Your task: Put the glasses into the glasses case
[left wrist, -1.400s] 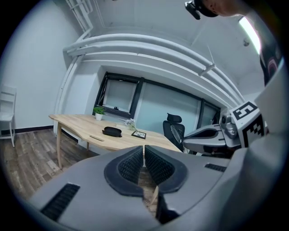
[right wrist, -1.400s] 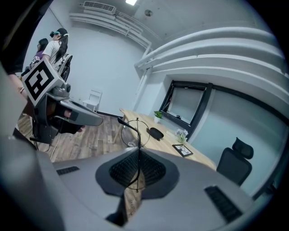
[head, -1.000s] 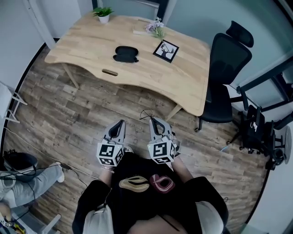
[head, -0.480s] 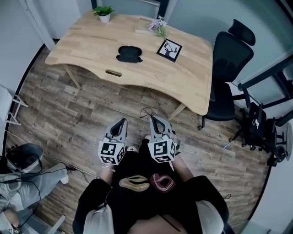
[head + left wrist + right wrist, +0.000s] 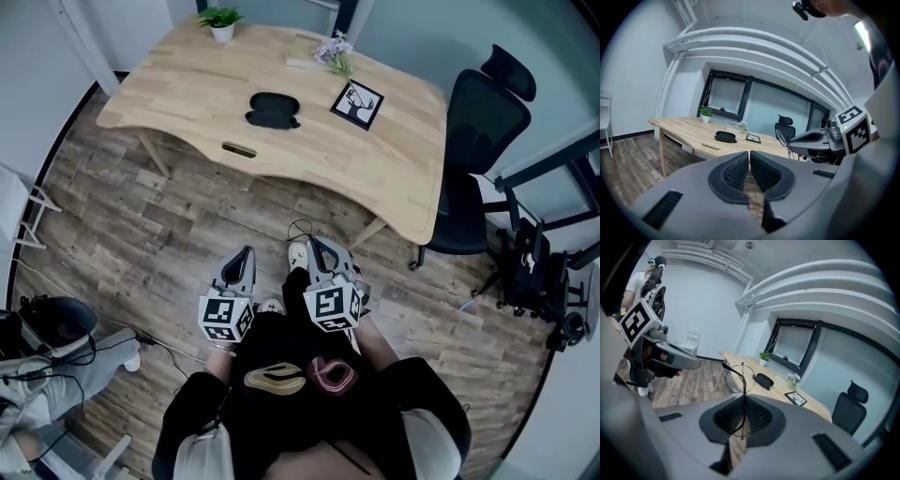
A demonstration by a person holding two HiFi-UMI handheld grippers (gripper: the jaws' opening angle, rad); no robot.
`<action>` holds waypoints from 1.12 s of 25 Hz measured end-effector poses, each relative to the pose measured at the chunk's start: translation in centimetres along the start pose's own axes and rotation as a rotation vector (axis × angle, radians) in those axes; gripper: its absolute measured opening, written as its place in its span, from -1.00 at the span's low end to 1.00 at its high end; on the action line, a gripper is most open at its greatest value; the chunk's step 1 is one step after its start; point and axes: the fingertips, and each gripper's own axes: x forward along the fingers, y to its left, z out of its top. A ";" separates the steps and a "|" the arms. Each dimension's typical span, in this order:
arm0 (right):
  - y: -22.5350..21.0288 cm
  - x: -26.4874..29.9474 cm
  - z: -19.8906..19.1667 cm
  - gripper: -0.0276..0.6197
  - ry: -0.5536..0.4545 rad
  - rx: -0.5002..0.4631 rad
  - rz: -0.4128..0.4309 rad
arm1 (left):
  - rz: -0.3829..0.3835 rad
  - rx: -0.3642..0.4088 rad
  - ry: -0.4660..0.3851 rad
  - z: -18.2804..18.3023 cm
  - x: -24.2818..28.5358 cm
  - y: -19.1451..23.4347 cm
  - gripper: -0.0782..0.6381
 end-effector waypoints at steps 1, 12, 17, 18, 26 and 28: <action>-0.2 0.4 0.0 -0.86 -0.002 -0.003 0.004 | 0.005 -0.004 0.001 0.0 0.2 0.1 -0.71; -4.7 7.1 1.7 -0.87 -0.028 -0.028 0.066 | 0.059 -0.031 -0.004 2.3 6.5 2.7 -0.71; -7.5 10.2 2.6 -0.86 -0.036 -0.035 0.100 | 0.076 -0.040 0.002 4.1 10.4 3.3 -0.71; -8.1 10.9 2.6 -0.86 -0.038 -0.036 0.106 | 0.081 -0.040 0.001 4.4 11.2 3.4 -0.71; -13.4 16.0 3.5 -0.86 -0.077 -0.060 0.152 | 0.138 -0.045 -0.013 6.8 17.3 4.2 -0.71; -14.6 17.1 3.7 -0.86 -0.084 -0.068 0.161 | 0.151 -0.049 -0.019 7.4 18.7 4.2 -0.71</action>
